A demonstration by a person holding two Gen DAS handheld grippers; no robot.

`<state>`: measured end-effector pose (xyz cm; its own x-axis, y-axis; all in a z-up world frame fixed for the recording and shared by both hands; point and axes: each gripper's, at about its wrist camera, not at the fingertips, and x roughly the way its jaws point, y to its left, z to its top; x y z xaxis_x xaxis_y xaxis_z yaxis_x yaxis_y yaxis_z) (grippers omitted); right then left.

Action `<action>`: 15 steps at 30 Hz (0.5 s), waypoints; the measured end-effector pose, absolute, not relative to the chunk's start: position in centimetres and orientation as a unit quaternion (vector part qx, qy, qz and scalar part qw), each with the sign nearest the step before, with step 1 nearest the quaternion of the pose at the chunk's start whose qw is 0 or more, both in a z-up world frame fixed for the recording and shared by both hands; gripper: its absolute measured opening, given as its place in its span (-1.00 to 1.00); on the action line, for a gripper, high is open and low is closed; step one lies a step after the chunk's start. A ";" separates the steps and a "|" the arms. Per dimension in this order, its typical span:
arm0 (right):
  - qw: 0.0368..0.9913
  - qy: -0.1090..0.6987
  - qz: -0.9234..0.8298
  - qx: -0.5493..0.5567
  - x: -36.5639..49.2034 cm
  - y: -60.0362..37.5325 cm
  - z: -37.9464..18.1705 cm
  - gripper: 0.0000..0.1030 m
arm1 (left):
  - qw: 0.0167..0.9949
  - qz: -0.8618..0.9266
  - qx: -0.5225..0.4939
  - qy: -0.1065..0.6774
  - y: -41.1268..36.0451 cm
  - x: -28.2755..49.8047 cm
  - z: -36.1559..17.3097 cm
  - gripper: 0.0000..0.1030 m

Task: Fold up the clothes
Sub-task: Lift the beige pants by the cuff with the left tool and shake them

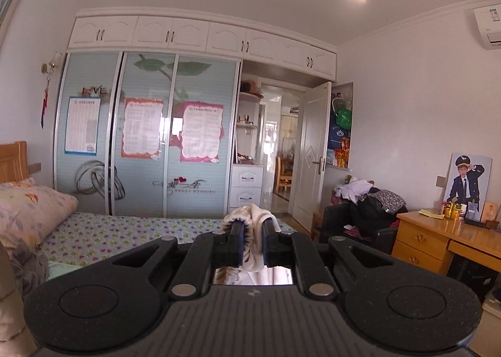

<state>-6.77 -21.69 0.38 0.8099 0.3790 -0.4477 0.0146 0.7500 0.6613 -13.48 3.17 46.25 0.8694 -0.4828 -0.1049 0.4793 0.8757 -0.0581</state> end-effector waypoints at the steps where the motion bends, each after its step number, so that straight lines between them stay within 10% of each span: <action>1: 0.885 0.281 0.089 0.361 -5.3 -22.7 1.1 0.73 | 0.967 -0.247 -0.012 0.055 2.9 -13.9 46.7 -0.78; 15: 0.974 0.065 -0.077 0.204 -9.6 -43.0 23.8 0.78 | 0.979 -0.173 -0.078 0.078 6.1 -9.0 41.2 -0.72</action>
<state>-9.56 -43.02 23.78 0.9800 -0.1228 -0.1568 0.1753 0.9054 0.3866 -8.96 6.08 41.23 0.9277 -0.3515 -0.1256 0.3270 0.9276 -0.1806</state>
